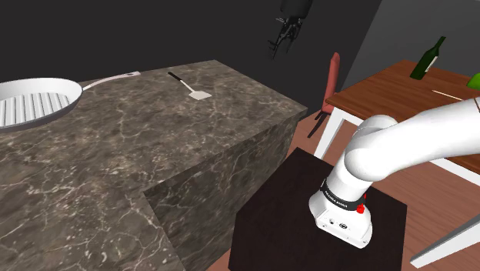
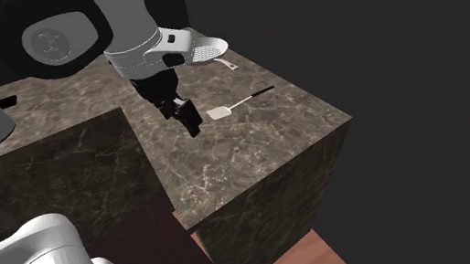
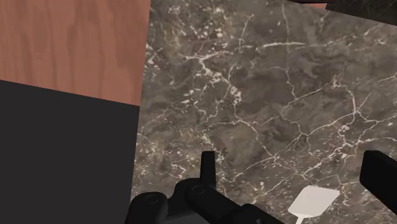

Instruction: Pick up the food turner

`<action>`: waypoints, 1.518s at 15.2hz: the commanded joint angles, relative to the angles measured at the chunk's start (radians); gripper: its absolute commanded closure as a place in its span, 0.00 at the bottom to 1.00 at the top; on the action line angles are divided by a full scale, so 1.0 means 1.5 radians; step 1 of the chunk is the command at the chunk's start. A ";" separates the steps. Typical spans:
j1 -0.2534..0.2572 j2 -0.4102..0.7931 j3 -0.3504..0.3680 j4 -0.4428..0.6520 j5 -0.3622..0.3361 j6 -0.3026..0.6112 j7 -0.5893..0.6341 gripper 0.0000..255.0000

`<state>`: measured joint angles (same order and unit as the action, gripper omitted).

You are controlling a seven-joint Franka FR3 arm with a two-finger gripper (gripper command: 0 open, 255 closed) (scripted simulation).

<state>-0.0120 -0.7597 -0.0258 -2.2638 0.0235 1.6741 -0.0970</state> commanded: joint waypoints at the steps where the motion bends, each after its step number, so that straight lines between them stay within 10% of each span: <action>1: 0.000 0.000 0.000 0.000 0.000 0.000 0.000 0.00; 23: 0.012 0.564 0.130 0.380 -0.039 0.126 0.274 0.00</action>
<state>0.0041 0.0380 0.1668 -1.7364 -0.0252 1.8627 0.2975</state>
